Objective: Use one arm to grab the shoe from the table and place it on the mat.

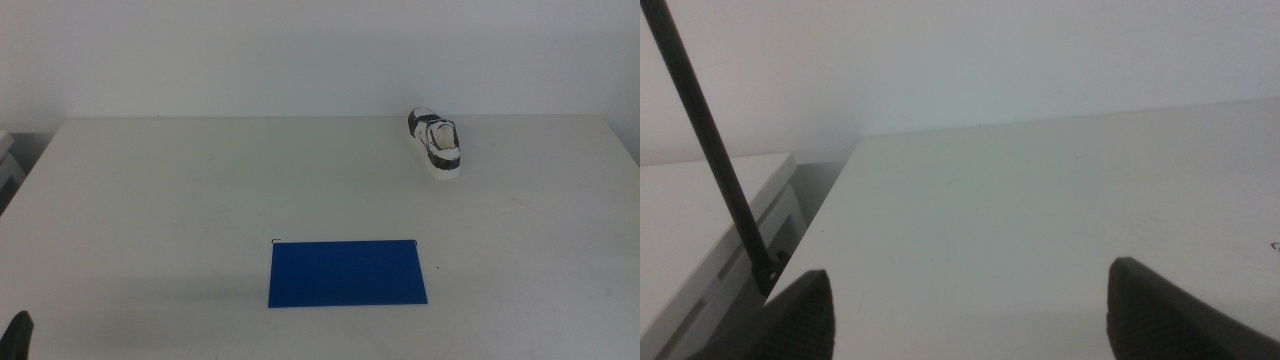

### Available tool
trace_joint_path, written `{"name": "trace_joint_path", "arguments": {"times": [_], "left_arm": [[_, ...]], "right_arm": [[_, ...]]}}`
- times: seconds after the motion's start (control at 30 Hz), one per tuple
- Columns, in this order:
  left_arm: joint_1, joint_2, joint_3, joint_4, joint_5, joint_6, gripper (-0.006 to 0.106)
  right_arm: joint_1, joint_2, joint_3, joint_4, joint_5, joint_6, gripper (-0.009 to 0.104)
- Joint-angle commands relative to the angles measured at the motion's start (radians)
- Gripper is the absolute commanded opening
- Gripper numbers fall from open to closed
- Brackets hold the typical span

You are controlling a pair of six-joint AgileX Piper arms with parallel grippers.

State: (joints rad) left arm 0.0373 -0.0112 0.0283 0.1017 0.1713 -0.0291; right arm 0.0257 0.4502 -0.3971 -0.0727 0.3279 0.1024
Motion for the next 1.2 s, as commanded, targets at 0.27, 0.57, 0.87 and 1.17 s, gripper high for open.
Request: {"name": "trace_joint_path", "arguments": {"times": [0.27,0.57,0.87,1.17], "left_arm": [[-0.007,-0.026,0.003,-0.01,-0.078,-0.003,0.093],[-0.007,-0.026,0.003,-0.01,-0.078,-0.003,0.093],[-0.007,-0.026,0.003,-0.01,-0.078,-0.003,0.093],[-0.007,-0.026,0.003,-0.01,-0.078,-0.003,0.093]], "right_arm": [[0.055,0.576,-0.571,-0.004,0.31,-0.035,0.063],[0.147,0.995,-1.031,0.004,0.556,-0.071,0.063],[0.147,1.402,-1.554,0.073,0.824,-0.064,0.063],[0.15,1.705,-1.974,0.109,0.877,-0.073,0.063]]}}
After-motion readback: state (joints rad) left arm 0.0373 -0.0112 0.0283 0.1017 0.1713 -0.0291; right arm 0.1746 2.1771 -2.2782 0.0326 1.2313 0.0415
